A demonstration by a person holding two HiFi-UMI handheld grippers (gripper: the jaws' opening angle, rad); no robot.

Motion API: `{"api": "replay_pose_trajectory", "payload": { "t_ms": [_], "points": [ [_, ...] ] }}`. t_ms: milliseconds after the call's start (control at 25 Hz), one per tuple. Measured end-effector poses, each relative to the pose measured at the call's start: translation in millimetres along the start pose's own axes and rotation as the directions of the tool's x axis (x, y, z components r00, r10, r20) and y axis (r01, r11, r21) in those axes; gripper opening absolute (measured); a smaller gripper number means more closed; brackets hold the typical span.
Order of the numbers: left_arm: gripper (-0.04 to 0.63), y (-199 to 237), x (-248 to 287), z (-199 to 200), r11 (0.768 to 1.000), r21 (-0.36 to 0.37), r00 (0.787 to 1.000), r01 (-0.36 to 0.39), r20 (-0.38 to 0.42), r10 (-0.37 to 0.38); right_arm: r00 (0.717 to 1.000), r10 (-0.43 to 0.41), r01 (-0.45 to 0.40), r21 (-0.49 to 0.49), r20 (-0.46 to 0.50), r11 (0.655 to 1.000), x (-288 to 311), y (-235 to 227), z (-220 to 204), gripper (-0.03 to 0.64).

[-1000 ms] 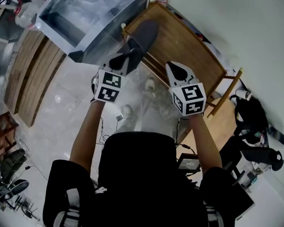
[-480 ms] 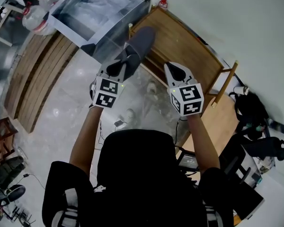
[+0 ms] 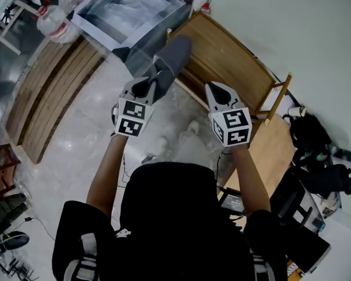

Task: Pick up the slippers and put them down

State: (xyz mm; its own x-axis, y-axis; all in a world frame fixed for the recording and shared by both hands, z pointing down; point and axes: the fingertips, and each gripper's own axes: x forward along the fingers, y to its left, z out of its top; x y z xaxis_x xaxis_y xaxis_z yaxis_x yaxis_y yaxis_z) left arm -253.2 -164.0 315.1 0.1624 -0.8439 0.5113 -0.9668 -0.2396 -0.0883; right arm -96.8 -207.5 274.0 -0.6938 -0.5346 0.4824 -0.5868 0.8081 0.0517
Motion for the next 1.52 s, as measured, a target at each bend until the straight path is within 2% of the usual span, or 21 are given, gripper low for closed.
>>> {"api": "replay_pose_trajectory", "payload": {
  "t_ms": [160,560,840,1120,1520],
  "points": [
    [0.023,-7,-14,-3,1.000,-0.005,1.000,-0.001,0.006,0.001,1.000,-0.002,0.002,-0.006,0.010,1.000,-14,10,0,-0.002],
    [0.023,-36,-27,21,1.000,0.024,0.999,-0.002,0.044,0.001,0.999,-0.014,0.015,-0.009,0.035,1.000,-49,5,-1,-0.002],
    [0.023,-79,-50,26,0.999,0.037,0.999,-0.001,0.051,-0.001,0.999,-0.003,0.003,-0.003,0.048,1.000,-93,13,-11,-0.002],
    [0.023,-127,-84,23,0.999,0.042,0.997,-0.006,0.073,0.003,0.998,-0.001,0.003,-0.040,0.067,0.999,-144,29,-23,-0.002],
    [0.023,-199,-146,18,0.998,0.054,0.994,-0.033,0.101,0.028,0.994,0.003,-0.001,-0.016,0.108,1.000,-228,50,-56,-0.002]
  ]
}}
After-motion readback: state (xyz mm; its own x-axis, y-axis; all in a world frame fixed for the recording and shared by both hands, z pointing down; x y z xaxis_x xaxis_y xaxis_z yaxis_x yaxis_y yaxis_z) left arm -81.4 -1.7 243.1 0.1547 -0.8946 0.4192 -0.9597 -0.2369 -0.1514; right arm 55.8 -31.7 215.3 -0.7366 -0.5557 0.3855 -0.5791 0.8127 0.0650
